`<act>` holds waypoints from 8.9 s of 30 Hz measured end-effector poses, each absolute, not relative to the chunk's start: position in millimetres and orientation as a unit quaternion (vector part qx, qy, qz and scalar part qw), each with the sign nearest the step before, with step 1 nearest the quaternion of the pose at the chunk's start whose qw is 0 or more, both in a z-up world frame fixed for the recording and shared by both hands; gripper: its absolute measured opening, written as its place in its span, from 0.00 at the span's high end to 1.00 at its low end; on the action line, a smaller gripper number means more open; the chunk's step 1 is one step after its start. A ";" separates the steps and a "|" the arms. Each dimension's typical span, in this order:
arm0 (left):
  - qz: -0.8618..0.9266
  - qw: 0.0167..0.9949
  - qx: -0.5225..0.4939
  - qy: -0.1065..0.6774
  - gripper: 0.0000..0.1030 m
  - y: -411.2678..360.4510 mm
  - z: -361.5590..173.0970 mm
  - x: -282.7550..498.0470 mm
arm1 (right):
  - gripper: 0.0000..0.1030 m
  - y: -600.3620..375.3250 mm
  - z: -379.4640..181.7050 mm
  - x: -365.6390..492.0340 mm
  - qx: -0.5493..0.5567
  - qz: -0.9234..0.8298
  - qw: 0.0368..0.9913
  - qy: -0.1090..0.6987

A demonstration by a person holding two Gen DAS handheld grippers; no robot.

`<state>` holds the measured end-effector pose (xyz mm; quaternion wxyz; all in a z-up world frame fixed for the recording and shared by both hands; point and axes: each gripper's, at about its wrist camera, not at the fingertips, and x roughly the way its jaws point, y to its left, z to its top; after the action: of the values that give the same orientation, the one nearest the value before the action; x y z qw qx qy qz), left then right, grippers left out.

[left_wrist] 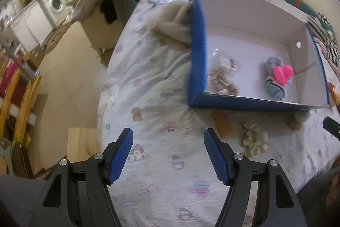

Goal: Organize soft objects
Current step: 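Withdraw both tools from the box toward the items on the bed, then grasp the orange-tipped item with the left gripper while the right grasps the white sock, then carry the orange item and white sock over the box and lower them, then open both grippers to drop the orange item and sock in the box, then withdraw both tools from the box toward the remaining items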

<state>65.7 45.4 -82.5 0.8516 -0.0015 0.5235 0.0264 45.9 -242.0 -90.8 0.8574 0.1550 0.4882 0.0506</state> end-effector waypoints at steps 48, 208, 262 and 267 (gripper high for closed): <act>-0.013 0.774 -0.055 0.631 0.95 -24.1 -169.3 141.3 | 0.35 -266.6 -173.9 117.3 0.085 -0.046 0.801 0.590; -0.050 0.885 0.025 0.462 0.42 -31.9 -30.4 128.4 | 0.00 -217.0 -58.5 123.4 0.143 0.099 0.890 0.421; -0.116 0.778 0.022 0.617 0.42 -90.9 -148.9 114.8 | 0.00 -305.4 -164.7 88.3 0.250 -0.025 0.769 0.588; -0.121 0.763 0.032 0.635 0.42 -101.2 -165.4 118.9 | 0.03 -301.6 -173.9 96.7 0.215 -0.029 0.769 0.601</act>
<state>118.9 -101.2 -165.4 0.7625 0.0317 0.6347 -0.1213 96.7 -301.6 -173.9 0.7693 0.2153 0.6007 -0.0294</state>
